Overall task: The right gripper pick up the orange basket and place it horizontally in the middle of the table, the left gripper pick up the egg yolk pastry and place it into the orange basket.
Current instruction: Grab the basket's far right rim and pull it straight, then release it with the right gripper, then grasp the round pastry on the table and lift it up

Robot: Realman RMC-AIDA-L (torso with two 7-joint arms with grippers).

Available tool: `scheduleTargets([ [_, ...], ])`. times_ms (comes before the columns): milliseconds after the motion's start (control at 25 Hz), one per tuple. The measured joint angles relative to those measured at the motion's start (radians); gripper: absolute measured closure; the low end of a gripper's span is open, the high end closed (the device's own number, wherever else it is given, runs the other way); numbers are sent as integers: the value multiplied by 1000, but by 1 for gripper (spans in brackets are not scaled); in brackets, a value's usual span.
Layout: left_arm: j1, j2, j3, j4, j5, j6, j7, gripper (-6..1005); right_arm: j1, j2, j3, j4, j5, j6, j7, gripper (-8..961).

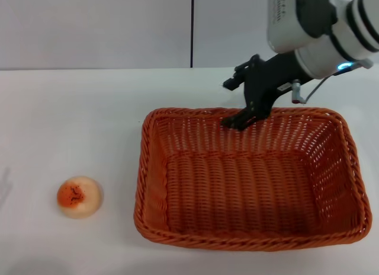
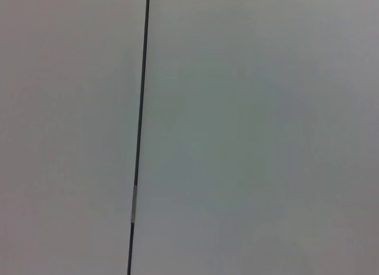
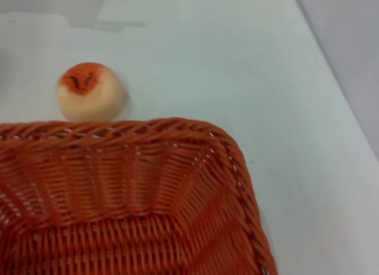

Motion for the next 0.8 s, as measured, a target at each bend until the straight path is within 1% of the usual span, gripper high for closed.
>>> scheduleTargets([
  [120,-6,1,28,24,2,-3,-50,199,-70,1,-10,-123,19,0,26,183],
  [200,-12,2,73,86,3,-3,-145,200,-139,1,1,-210,88,-3,36,161],
  [280,-21,3,134,177,3,-10,-255,201,-214,-2,18,-267,204,-5,32,161],
  [320,-25,4,179,243,3,-17,-326,202,-251,-3,31,-289,263,-7,20,161],
  [440,-31,6,275,401,22,-30,-488,204,-387,0,94,-336,464,-9,-40,161],
  [520,-45,9,323,529,84,-32,-627,205,-466,0,135,-330,618,-8,-88,162],
  [560,-68,16,342,621,164,-21,-727,205,-511,-1,157,-315,699,-7,-117,162],
  [600,-68,16,342,621,164,-21,-727,206,-556,-2,178,-294,789,-3,-149,162],
  [640,-90,21,353,669,225,-9,-786,206,-591,-2,197,-272,848,3,-181,162],
  [720,-131,30,366,729,335,10,-869,207,-656,-1,237,-215,961,23,-253,162],
  [800,-177,29,366,773,446,21,-915,208,-705,-2,291,-132,1049,68,-318,162],
])
